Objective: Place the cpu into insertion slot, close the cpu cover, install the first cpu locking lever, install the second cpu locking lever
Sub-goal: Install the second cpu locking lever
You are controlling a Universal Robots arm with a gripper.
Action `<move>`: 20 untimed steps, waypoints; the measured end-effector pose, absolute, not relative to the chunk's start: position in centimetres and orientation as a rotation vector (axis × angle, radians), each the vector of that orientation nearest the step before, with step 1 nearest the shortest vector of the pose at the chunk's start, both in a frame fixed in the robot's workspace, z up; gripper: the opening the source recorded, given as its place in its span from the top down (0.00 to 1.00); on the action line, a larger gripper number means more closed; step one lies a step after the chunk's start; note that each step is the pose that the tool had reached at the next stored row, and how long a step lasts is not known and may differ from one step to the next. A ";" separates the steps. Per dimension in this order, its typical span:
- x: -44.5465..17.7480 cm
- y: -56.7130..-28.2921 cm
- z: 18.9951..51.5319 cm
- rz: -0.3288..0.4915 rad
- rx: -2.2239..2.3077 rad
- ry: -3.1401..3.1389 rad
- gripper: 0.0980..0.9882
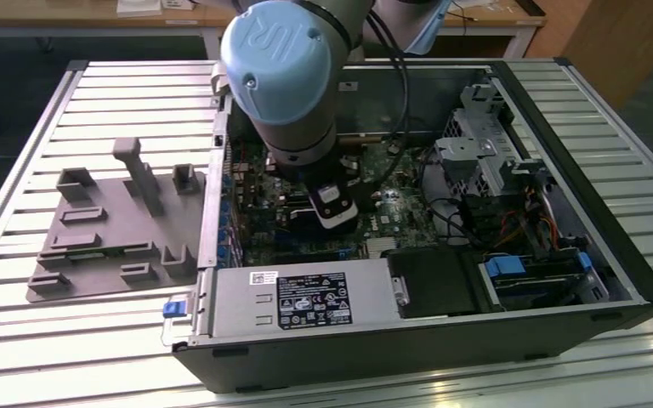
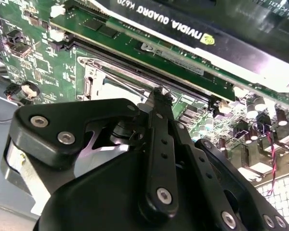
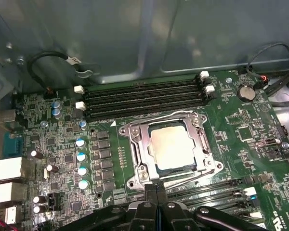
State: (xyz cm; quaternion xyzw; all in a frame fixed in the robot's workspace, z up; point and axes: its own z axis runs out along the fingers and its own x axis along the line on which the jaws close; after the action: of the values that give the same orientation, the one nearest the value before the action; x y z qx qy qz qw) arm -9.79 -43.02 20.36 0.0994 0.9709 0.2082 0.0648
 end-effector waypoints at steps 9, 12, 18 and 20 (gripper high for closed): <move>-10.2 -43.5 19.7 0.703 0.305 2.918 1.00; -10.2 -43.5 19.6 0.709 0.305 2.917 1.00; -10.3 -43.4 19.4 0.709 0.306 2.917 1.00; -10.4 -43.4 19.3 0.709 0.306 2.917 1.00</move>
State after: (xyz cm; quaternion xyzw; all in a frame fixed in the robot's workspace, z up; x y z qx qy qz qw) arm -10.36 -43.38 19.33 0.1012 0.9648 0.2346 0.0620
